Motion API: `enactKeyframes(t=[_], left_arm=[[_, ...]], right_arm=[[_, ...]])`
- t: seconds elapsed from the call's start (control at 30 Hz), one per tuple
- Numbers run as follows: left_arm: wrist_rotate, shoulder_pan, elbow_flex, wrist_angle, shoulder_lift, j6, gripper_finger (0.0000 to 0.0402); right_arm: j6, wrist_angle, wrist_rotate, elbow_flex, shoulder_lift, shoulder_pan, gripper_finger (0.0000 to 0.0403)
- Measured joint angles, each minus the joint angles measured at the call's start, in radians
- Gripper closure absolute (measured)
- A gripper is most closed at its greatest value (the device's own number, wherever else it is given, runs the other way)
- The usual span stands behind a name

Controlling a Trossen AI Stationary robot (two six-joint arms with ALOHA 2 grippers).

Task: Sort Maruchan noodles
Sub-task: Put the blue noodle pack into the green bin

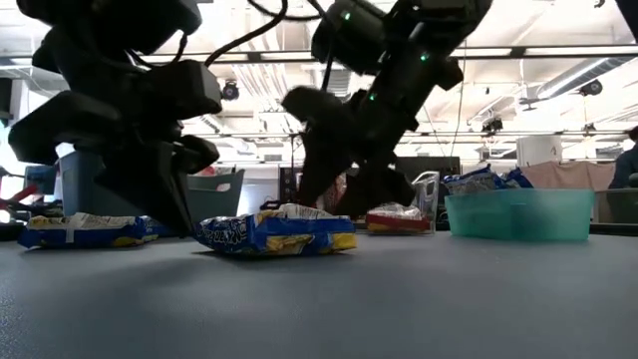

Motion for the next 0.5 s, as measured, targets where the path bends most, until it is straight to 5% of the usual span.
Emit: enactKeyframes(t=[0.5], left_arm=[[0.015,0.025,-0.006,0.091,0.069,-0.016,0.0402]], right_arm=[[-0.008,0.096,-0.074,0.004,0.033,0.007,0.0130]])
